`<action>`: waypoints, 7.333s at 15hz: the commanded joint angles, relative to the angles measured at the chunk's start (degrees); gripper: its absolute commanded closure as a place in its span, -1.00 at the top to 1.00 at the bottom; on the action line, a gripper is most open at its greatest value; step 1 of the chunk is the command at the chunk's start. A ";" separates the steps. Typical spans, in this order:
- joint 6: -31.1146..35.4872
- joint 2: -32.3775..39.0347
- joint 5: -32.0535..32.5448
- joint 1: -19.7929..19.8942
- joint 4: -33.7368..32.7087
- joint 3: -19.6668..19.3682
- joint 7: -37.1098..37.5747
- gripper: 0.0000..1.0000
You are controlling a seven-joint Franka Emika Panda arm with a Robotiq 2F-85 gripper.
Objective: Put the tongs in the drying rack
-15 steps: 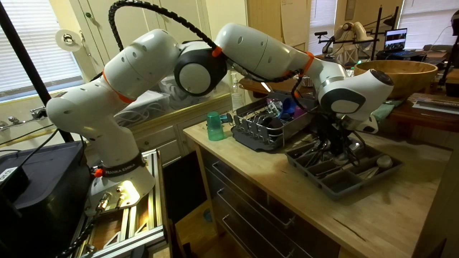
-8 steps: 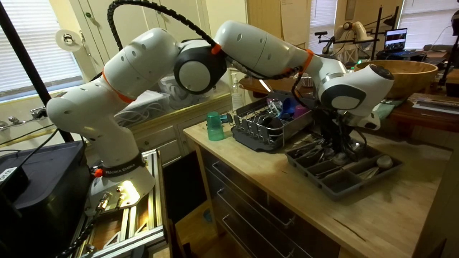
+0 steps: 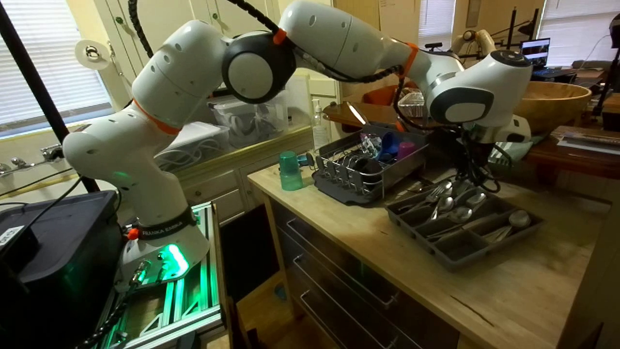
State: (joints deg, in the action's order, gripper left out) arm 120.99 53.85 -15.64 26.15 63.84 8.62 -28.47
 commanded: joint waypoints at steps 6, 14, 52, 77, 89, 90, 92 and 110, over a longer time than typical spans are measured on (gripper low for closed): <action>21.24 -18.14 -6.98 2.22 25.62 3.96 -9.21 -0.94; 35.26 -26.89 -31.78 4.25 38.08 14.55 -32.20 -0.94; 16.27 -28.06 -50.30 11.46 30.04 32.79 -78.23 -0.94; -18.92 -3.78 -51.02 -13.26 -7.63 0.45 -76.55 -0.94; -25.96 13.81 -48.56 -14.98 -30.71 2.39 -67.24 -0.94; -25.59 14.30 -48.88 -15.46 -31.50 1.83 -67.11 -0.94; -24.11 14.85 -48.25 -16.11 -32.65 1.06 -66.73 -0.94; -8.33 13.05 -50.01 -18.85 -26.77 0.60 -66.19 -0.94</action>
State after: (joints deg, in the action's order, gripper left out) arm 111.21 67.06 -65.09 7.86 36.02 8.88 -93.83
